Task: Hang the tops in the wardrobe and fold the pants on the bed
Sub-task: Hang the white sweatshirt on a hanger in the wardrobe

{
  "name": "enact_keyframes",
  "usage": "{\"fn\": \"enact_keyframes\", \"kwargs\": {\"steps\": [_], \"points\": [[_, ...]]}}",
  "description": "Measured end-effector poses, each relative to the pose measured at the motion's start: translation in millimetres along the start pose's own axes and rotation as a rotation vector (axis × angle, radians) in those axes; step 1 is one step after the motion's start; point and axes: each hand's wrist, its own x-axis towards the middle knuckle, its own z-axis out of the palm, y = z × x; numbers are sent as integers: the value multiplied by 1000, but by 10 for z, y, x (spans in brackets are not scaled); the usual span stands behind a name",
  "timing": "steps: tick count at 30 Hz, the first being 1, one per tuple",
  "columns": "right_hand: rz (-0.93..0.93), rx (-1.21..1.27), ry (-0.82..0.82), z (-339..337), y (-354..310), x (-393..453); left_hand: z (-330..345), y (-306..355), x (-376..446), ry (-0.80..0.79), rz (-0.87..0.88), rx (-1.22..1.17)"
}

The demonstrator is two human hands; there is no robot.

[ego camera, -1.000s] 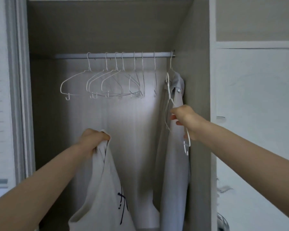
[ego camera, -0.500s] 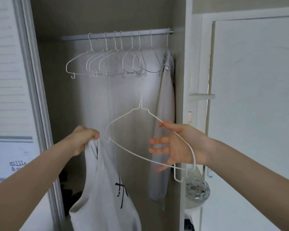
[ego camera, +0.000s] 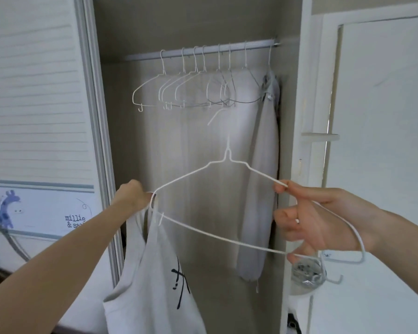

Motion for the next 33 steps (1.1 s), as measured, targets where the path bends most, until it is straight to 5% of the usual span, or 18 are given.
{"fn": "enact_keyframes", "kwargs": {"steps": [10,16,21,23,25,27,33], "points": [[32,-40,120,192,266,336,-2,49,88,-256,78,-191],[52,-315,188,344,595,827,36,443,-179,-348,169,-426],[-188,-384,232,273,774,973,-337,635,-386,-491,290,-729],[-291,-347,216,218,756,919,-493,620,-404,-402,501,-614],[-369,-322,178,197,704,866,-548,561,-293,-73,739,-116],[-420,-296,148,222,686,843,-553,517,-241,74,795,139],[-419,-349,169,303,782,922,-453,593,-309,-96,912,-220]]}}
